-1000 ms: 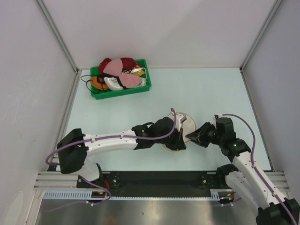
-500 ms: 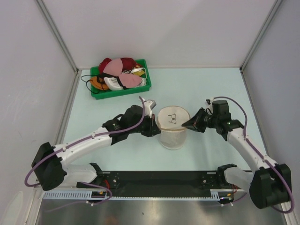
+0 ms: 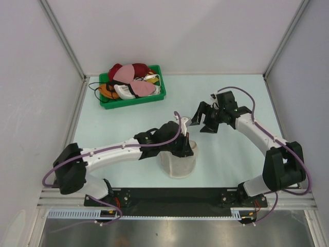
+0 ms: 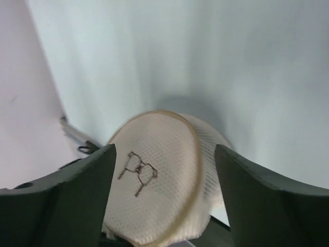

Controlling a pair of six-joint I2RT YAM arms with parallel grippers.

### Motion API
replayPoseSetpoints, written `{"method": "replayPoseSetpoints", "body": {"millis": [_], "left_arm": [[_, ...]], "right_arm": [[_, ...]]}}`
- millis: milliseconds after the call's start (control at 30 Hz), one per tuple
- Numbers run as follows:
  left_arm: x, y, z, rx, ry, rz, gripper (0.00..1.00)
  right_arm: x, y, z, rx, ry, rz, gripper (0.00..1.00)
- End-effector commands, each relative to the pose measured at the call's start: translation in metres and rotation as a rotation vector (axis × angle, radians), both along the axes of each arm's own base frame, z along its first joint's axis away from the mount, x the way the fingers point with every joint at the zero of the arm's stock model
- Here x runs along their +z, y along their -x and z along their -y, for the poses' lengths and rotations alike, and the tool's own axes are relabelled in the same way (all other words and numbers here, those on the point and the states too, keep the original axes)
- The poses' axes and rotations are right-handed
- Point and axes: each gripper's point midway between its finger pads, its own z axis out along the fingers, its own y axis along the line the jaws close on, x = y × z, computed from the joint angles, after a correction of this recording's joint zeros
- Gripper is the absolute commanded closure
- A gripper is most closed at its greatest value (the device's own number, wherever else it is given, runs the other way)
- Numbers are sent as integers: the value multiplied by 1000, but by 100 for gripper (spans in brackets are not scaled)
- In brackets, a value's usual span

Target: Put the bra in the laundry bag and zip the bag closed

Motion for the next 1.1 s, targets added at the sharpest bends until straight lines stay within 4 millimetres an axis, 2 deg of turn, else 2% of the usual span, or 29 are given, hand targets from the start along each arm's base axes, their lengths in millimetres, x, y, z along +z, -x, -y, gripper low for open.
{"method": "replayPoseSetpoints", "body": {"millis": [0, 33, 67, 100, 133, 200, 233, 300, 333, 367, 567, 600, 667, 700, 733, 767, 800, 833, 867, 967, 1033, 1067], "left_arm": [[4, -6, 23, 22, 55, -44, 100], [2, -6, 24, 23, 51, -47, 100], [0, -6, 24, 19, 49, -50, 100], [0, -5, 24, 15, 48, -50, 100], [0, -4, 25, 6, 52, -55, 100], [1, -1, 25, -2, 57, -54, 100], [3, 1, 26, -5, 58, -51, 100], [6, 4, 25, -13, 62, -41, 100], [6, 6, 25, -15, 57, -37, 100], [7, 7, 24, -16, 55, -33, 100], [7, 17, 20, -28, 44, -27, 100], [8, 18, 20, -30, 48, -26, 100], [8, 19, 18, -29, 49, -24, 100], [9, 19, 18, -31, 50, -20, 100], [10, 19, 17, -33, 48, -15, 100], [9, 17, 15, -25, 41, -5, 100], [8, 16, 12, -19, 25, -2, 100], [7, 14, 8, -14, 10, 12, 100], [9, 11, 3, 5, 2, 29, 100], [5, 6, -20, 40, -25, 41, 100], [1, -1, -37, 78, -42, 43, 100], [-8, -2, -47, 93, -62, 35, 100]], "right_arm": [[-10, 28, 52, -100, 230, 32, 13], [-13, 33, 63, -133, 266, 34, 9], [1, 42, 69, -155, 252, 81, 7], [-9, 57, 74, -164, 261, 50, 7], [-5, 65, 73, -193, 221, 39, 6], [0, 83, 63, -198, 110, 56, 7], [6, 94, 48, -197, 6, 10, 8], [8, 101, 32, -198, -131, 18, 10], [13, 106, 22, -211, -213, -32, 13], [21, 101, 16, -211, -264, 8, 15], [15, 90, -1, -219, -291, -19, 29], [10, 89, -4, -218, -288, -38, 37], [8, 87, -8, -216, -302, -44, 43], [6, 86, -8, -217, -302, -49, 54], [3, 84, -7, -221, -296, -51, 60], [1, 81, -4, -226, -287, -41, 70], [0, 79, 0, -232, -279, -37, 89], [-4, 78, 3, -236, -269, -42, 96], [-8, 75, 11, -246, -260, -48, 100], [-14, 74, 21, -254, -262, -65, 100], [-17, 75, 27, -253, -262, -60, 100], [-17, 75, 28, -250, -261, -59, 100]]}}
